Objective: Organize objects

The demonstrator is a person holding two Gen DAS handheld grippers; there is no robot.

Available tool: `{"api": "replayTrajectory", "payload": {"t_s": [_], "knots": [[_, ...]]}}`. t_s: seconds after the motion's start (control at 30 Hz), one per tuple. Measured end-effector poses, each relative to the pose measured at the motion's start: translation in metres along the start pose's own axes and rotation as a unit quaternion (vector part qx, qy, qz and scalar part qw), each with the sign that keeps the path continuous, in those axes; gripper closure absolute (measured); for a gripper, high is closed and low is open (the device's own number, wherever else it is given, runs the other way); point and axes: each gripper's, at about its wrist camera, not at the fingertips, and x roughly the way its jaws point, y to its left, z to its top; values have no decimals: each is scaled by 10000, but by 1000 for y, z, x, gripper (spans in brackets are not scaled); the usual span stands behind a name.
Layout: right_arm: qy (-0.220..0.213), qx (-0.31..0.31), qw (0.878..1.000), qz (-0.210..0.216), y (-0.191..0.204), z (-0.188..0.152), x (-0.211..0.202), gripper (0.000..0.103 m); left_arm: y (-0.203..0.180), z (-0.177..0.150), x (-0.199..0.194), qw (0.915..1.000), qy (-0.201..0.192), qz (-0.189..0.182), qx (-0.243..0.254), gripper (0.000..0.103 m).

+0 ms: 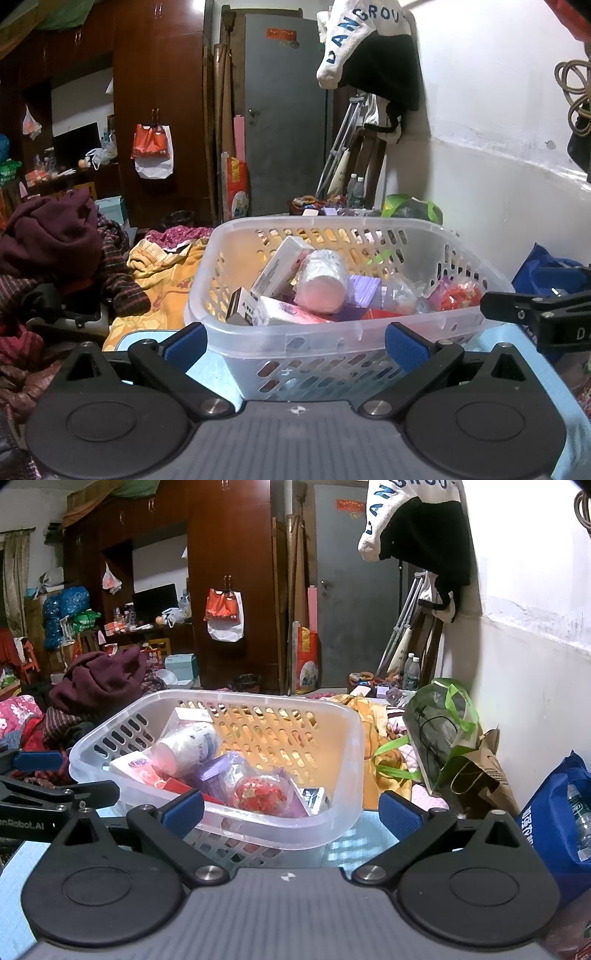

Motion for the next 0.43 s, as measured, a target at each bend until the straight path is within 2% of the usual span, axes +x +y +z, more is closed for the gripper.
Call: {"api": "replayTrajectory", "payload": {"t_s": [0.3, 0.43], "knots": [[11, -52, 10000, 15, -1, 1, 0, 0, -3, 0, 1, 9999, -55, -92, 4, 0], [14, -63, 10000, 18, 0, 1, 1, 0, -4, 0, 1, 9999, -133, 43, -27, 0]]}}
